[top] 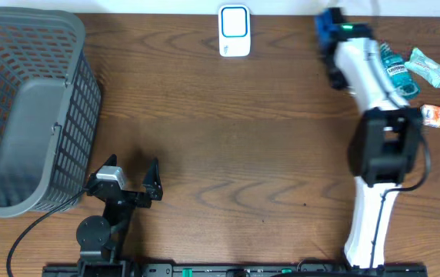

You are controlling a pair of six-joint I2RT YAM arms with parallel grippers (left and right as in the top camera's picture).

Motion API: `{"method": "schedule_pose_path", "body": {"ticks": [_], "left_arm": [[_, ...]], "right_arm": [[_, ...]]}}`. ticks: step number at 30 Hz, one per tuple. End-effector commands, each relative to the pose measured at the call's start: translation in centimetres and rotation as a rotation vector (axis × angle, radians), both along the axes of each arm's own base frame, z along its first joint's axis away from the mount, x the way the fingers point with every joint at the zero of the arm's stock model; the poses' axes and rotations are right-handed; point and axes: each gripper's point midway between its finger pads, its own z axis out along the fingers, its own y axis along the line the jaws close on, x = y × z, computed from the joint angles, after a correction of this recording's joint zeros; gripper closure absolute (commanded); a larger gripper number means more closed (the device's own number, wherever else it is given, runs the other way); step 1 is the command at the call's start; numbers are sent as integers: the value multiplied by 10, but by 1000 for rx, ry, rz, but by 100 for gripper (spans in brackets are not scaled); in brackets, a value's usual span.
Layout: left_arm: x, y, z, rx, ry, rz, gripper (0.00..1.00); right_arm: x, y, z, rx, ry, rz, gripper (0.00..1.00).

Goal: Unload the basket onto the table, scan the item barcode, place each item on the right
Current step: 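Carry the tin to the right table edge and release it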

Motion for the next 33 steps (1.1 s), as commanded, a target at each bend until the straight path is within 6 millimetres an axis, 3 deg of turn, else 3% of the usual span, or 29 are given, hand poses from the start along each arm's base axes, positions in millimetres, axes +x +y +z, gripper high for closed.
{"method": "schedule_pose_path", "body": {"ticks": [1, 4, 5, 6, 7, 8, 12, 14, 18, 23, 28, 33], "left_arm": [[-1, -1, -15, 9, 41, -9, 2], [-1, -1, -15, 9, 41, -9, 2], [-1, -1, -15, 9, 41, -9, 2], [-1, -1, -15, 9, 40, -9, 2], [-1, -1, -15, 9, 40, -9, 2], [-1, -1, -15, 9, 41, -9, 2], [-1, -1, -15, 9, 40, -9, 2], [-1, -1, -15, 9, 41, -9, 2], [-1, -1, -15, 9, 40, -9, 2], [-1, -1, -15, 9, 41, -9, 2], [-1, -1, -15, 9, 41, -9, 2], [-1, -1, -15, 9, 40, -9, 2]], "right_arm": [[-24, -51, -32, 66, 27, -152, 53], [-41, -90, -41, 76, 1, -284, 51], [-47, -103, -42, 78, -16, -341, 45], [-52, -112, -42, 83, -28, -379, 35], [-55, -118, -43, 103, -36, -406, 8], [-58, -121, -43, 145, -41, -423, 1], [-59, -113, -29, 330, -94, -483, 1], [-56, -105, -10, 394, -134, -491, 1], [-51, -80, 49, 520, -253, -439, 1], [-64, -37, 158, 684, -470, -311, 1], [-106, 4, 253, 788, -656, -173, 1], [-153, 19, 320, 747, -832, -81, 1]]}}
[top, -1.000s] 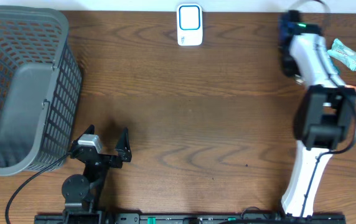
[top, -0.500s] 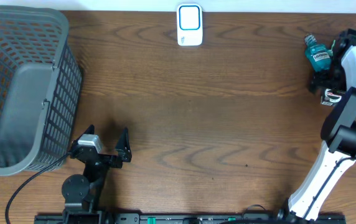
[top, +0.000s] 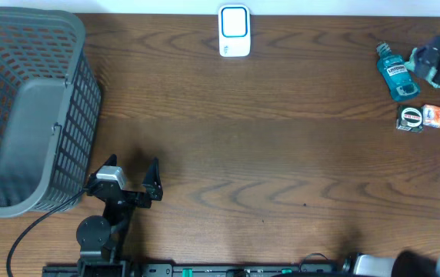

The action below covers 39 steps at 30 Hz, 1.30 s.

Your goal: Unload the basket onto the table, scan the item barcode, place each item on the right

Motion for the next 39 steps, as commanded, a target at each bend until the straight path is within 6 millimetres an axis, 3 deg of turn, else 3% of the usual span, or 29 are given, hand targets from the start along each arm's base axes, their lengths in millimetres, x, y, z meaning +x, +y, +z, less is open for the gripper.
{"method": "schedule_pose_path", "body": {"ticks": [1, 3, 7, 12, 19, 24, 27, 31, 39], "left_arm": [[-1, -1, -15, 9, 40, -9, 2], [-1, -1, -15, 9, 40, -9, 2], [-1, -1, -15, 9, 40, -9, 2], [-1, -1, -15, 9, 40, -9, 2], [-1, -1, -15, 9, 40, -9, 2], [-1, -1, -15, 9, 40, -9, 2], [-1, -1, -15, 9, 40, -9, 2], [-1, -1, -15, 9, 40, -9, 2], [-1, -1, -15, 9, 40, -9, 2]], "right_arm": [[-23, 19, 29, 17, -90, 32, 1], [-48, 27, 54, -11, -168, 35, 1], [-82, 37, 81, -52, -260, 28, 1], [-129, 53, 88, -62, -287, 28, 1], [-177, 68, 104, -129, -386, 38, 1], [-207, 68, 113, -242, -498, 6, 1], [-210, 72, 107, -268, -551, 32, 1], [-199, 77, 84, -271, -622, 83, 1], [-147, 80, 7, -198, -769, 122, 1]]}}
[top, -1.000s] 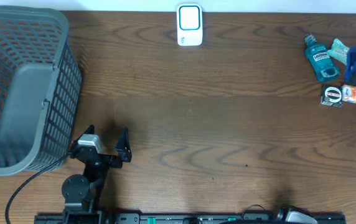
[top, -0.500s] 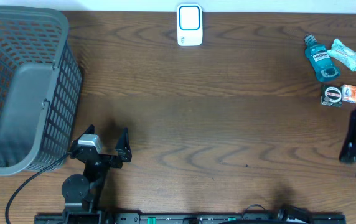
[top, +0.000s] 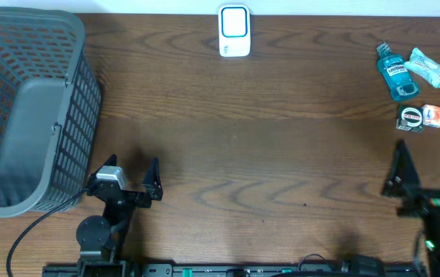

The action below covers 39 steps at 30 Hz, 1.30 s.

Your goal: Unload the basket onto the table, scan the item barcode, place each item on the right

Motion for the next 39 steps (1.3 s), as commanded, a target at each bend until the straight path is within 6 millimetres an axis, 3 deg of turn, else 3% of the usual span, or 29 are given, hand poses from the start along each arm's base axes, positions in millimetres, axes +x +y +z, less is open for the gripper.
{"method": "schedule_pose_path", "body": {"ticks": [1, 8, 15, 26, 33, 39], "left_arm": [[-1, -1, -15, 9, 40, -9, 2], [-1, -1, -15, 9, 40, -9, 2], [-1, -1, -15, 9, 40, -9, 2], [-1, -1, -15, 9, 40, -9, 2], [-1, -1, -15, 9, 40, -9, 2], [-1, -1, -15, 9, 40, -9, 2]], "right_arm": [[18, -2, -42, 59, -30, 7, 1], [34, -5, -102, 43, -154, 12, 1], [35, -5, -134, 20, -279, 16, 1], [56, -9, -205, 41, -162, 11, 1], [59, -10, -262, 83, 72, 1, 1], [59, -10, -262, 83, 72, -1, 1]]}}
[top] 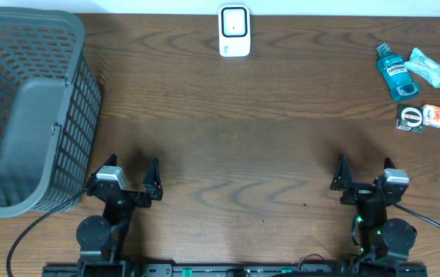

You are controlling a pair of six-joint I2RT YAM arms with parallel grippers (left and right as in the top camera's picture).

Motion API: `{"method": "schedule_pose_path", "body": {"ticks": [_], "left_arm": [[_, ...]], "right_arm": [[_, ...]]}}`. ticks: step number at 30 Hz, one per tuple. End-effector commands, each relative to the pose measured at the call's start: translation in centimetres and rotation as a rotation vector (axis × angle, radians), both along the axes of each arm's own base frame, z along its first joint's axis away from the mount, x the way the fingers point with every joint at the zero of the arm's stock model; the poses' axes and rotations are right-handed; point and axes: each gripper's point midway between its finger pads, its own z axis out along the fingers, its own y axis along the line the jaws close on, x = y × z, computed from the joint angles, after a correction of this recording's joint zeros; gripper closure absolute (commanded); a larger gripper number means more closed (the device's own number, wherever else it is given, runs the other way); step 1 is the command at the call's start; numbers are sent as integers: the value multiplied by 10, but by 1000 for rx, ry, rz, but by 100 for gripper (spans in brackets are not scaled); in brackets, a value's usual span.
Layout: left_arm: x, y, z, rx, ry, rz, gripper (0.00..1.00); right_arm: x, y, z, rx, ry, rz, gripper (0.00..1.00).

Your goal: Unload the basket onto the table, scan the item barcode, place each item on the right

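The white scanner (234,31) stands at the back edge, in the middle, its face showing white. The items lie at the back right: a blue mouthwash bottle (397,71), a pale teal packet (429,66), a round black-and-white tin (410,118) and an orange packet (437,116). My left gripper (131,171) sits open at the front left, holding nothing. At the front right my right gripper (365,174) is open too, empty, well short of the items.
A large grey mesh basket (28,115) fills the left side, its corner close to my left arm. A blue object pokes in at the right edge beside the orange packet. Bare wooden table (235,138) lies between the grippers and the scanner.
My right arm has moved from the front right edge to a folded pose further left, mirroring the left arm. The scanner's face was blue and is now white. The items have not moved.
My right arm was stretched to the back, gripper right of the scanner, arm hiding the tin. Then the gripper was over the teal packet at the right edge. Then the arm was at the front right, and now it sits folded. The items and left arm stayed put.
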Motion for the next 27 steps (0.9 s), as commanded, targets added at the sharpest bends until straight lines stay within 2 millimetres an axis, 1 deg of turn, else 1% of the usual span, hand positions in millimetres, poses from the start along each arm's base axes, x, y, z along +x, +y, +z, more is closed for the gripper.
{"method": "schedule_pose_path", "body": {"ticks": [1, 17, 19, 23, 27], "left_arm": [[-1, -1, -15, 9, 40, -9, 2], [-1, -1, -15, 9, 41, -9, 2], [0, 4, -16, 56, 35, 13, 2], [0, 5, -16, 157, 21, 9, 2], [1, 13, -18, 165, 28, 58, 2]], "right_arm": [[0, 1, -1, 10, 1, 2, 1], [0, 1, -1, 10, 2, 2, 1], [0, 1, -1, 10, 2, 2, 1], [0, 1, -1, 10, 2, 2, 1], [0, 1, -1, 10, 2, 2, 1]]}}
